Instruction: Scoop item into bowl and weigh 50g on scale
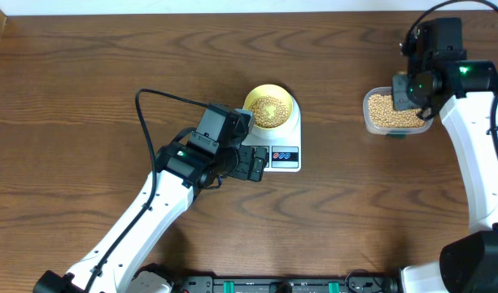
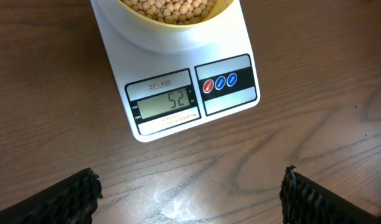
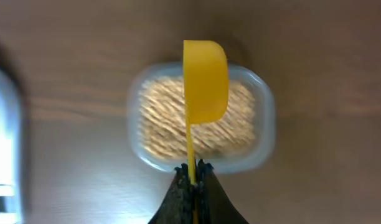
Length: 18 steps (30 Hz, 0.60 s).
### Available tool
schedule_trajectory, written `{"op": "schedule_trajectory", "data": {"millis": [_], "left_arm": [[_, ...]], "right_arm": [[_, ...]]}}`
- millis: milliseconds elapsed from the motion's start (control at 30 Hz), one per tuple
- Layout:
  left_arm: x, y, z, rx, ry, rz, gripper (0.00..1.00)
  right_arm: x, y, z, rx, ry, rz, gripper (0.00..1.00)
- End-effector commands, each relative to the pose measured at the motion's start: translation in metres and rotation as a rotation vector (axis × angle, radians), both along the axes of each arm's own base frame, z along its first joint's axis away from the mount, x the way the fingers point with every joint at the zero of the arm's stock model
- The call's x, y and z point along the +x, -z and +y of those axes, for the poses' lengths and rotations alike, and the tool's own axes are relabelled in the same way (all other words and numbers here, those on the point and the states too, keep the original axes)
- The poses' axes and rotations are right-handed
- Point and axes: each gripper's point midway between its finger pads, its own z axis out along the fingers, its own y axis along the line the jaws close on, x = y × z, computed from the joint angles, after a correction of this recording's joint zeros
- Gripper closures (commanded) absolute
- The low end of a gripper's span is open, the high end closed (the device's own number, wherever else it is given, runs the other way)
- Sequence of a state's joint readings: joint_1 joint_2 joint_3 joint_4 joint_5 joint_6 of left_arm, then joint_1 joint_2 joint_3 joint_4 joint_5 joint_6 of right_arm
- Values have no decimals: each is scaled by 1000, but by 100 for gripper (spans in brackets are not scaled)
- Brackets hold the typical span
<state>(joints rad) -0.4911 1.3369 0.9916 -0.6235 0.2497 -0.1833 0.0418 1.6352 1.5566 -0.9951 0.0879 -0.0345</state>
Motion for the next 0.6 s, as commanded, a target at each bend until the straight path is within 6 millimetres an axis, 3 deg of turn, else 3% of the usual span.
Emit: {"op": "schedule_trajectory", "data": {"millis": [0,133,233,300,400,567], "left_arm": [[-2,-1,1,-3,6,-5,6],[-2,-1,1,-3,6,-5,6],[-2,-1,1,-3,6,-5,6],[-2,-1,1,-3,6,-5,6],[-2,-1,1,-3,6,-5,6],[-2,-1,1,-3,6,-5,6]], "right_arm": [[12,-10,46,240,-97,-60,99],[34,-41,83,468,-175,-184,99],[38,-71,117,632,-327,-266,99],[40,-82,129,664,-387,-305,99],[42,-82,140,617,-437,-329,99],[37,-63,167,574,-543,-291,99]]}}
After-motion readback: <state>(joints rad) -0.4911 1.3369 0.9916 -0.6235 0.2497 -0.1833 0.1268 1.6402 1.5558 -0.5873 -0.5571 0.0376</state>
